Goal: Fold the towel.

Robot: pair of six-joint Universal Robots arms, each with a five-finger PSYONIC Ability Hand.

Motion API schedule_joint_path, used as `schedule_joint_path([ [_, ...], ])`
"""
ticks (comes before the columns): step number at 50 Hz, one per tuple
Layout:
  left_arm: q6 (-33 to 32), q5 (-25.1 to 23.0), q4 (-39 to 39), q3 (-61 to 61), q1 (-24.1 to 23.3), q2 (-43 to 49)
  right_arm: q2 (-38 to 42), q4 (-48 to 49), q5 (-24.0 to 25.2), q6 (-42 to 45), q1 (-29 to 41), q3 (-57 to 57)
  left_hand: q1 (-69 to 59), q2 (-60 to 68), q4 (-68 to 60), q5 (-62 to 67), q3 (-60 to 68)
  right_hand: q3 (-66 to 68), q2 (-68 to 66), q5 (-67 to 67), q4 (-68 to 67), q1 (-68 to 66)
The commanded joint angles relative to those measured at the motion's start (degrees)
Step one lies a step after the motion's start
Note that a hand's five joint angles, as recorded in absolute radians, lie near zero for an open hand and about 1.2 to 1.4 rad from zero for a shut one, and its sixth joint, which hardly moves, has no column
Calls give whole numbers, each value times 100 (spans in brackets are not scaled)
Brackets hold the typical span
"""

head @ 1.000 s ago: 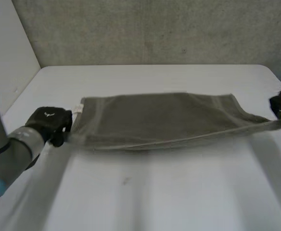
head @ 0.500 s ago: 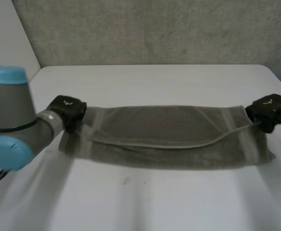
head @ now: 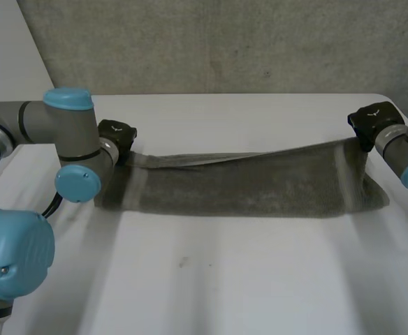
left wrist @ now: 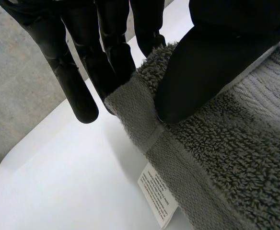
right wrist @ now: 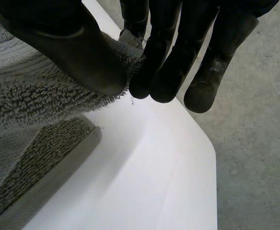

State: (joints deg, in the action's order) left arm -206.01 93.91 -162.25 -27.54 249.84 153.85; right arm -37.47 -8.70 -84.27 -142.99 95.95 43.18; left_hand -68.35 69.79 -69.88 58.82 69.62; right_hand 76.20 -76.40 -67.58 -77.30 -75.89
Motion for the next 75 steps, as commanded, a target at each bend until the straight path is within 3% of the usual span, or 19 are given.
schedule_joint_path([
  [1,8,13,-8,56,-6,49,327,-79,-150,52,72,-389,731,-875,885,-778,-858,-3111,3132,3249,3221,3081],
  [2,9,14,-8,56,-6,49,328,-79,-151,52,73,-389,750,-894,904,-797,-877,-3146,3166,3284,3256,3116],
  [3,35,22,-17,65,-14,32,389,-88,-238,70,107,-459,4764,-4908,4917,-4810,-4891,-6620,6640,6758,6730,6589],
  [6,61,31,-26,73,-67,-38,381,-114,-352,44,134,-565,5835,-5979,5988,-5882,-5962,-6620,6640,6758,6730,6589],
  [15,738,57,36,-190,-181,-601,-515,-97,-159,-502,55,94,5835,-5979,5988,-5882,-5962,-6620,6640,6758,6730,6589],
  [17,1202,23,71,-592,-129,-1003,-1014,-88,199,-624,-32,724,5835,-5979,5988,-5882,-5962,-6620,6640,6758,6730,6589],
  [23,1520,-74,10,-1676,-76,-1779,-1640,-53,702,-589,-261,1817,5835,-5979,5988,-5882,-5962,-6620,6640,6758,6730,6589],
  [28,1520,-381,-656,-3262,-6,-2691,-2176,43,1132,-178,-542,3193,5835,-5979,5988,-5882,-5962,-6620,6640,6758,6730,6589],
  [34,1512,-505,-1397,-4224,-6,-3177,-2194,272,1264,281,-736,3838,5835,-5979,5988,-5882,-5962,-6620,6640,6758,6730,6589],
  [37,1512,-514,-1835,-4680,-14,-3387,-1949,553,1291,430,-833,4066,5835,-5979,5988,-5882,-5962,-5623,5644,5761,5734,5593],
  [44,1529,-514,-1880,-4822,-32,-3370,-1526,879,1229,465,-921,3935,5835,-5979,5988,-5882,-5962,-3516,3537,3654,3627,3486],
  [46,1529,-514,-1906,-4875,-32,-3361,-1360,940,1168,579,-991,3821,5835,-5979,5988,-5882,-5962,-1026,1047,1164,1137,996],
  [47,1529,-514,-1906,-4875,-32,-3361,-1359,940,1168,580,-991,3821,5835,-5979,5988,-5882,-5962,-1010,1031,1148,1120,980],
  [48,1529,-523,-1915,-4892,-32,-3352,-1324,958,1089,640,-1026,3742,5835,-5979,5988,-5882,-5962,366,-346,-228,-256,-397],
  [55,1538,-523,-1915,-4972,-23,-3379,-1377,1380,148,1054,-1448,3478,5835,-5979,5988,-5882,-5962,380,-360,-242,-270,-411],
  [57,1538,-531,-1915,-5050,-14,-3449,-1394,1476,-106,1701,-1754,3373,5835,-5979,5988,-5882,-5962,380,-360,-242,-270,-411],
  [62,1538,-531,-1915,-5208,3,-3624,-1500,1468,-142,2529,-2063,3311,5835,-5979,5988,-5882,-5962,380,-360,-242,-270,-411],
  [66,1547,-531,-1924,-5279,3,-3713,-1579,1468,-80,2496,-1984,3249,5835,-5979,5988,-5882,-5962,380,-360,-242,-270,-411],
  [75,1556,-531,-1924,-5332,-23,-3862,-2150,1538,384,1451,25,3214,5835,-5979,5988,-5882,-5962,380,-360,-242,-270,-411],
])
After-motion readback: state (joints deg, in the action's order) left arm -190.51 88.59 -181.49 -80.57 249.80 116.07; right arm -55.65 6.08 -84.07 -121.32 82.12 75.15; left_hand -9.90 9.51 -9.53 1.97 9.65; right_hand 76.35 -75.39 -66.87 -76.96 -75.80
